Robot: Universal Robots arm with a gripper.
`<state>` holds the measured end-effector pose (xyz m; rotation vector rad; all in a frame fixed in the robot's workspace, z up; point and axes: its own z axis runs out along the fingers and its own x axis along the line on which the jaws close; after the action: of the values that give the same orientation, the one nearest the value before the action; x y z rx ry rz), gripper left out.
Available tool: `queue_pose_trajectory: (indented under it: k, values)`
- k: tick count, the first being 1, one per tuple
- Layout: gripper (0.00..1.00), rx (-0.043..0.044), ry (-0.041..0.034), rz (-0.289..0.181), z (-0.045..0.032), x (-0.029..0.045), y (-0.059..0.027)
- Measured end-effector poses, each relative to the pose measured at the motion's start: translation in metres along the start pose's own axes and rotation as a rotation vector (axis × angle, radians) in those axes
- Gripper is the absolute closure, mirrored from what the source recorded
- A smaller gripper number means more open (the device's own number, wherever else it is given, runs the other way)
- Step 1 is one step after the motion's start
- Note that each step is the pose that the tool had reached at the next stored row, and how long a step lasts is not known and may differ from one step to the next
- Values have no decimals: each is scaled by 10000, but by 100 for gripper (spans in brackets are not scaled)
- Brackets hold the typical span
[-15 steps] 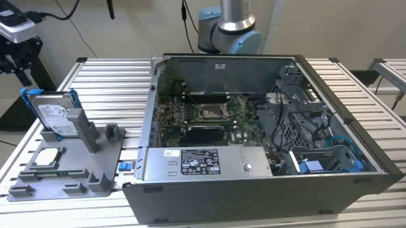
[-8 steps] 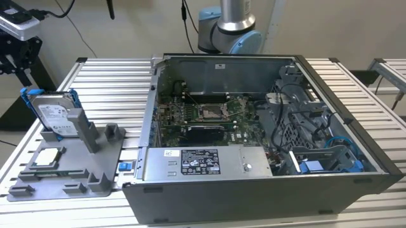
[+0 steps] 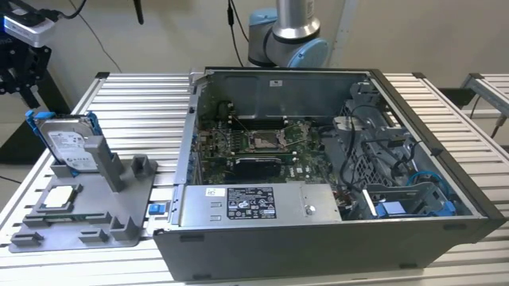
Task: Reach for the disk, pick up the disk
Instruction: 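Pick up the disk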
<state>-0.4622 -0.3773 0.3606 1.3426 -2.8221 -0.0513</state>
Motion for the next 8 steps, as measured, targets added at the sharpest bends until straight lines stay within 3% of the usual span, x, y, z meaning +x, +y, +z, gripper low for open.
queue_pose_trajectory:
  k: [8]
  values:
    - [100, 1, 53, -1465, 0, 0, 0]
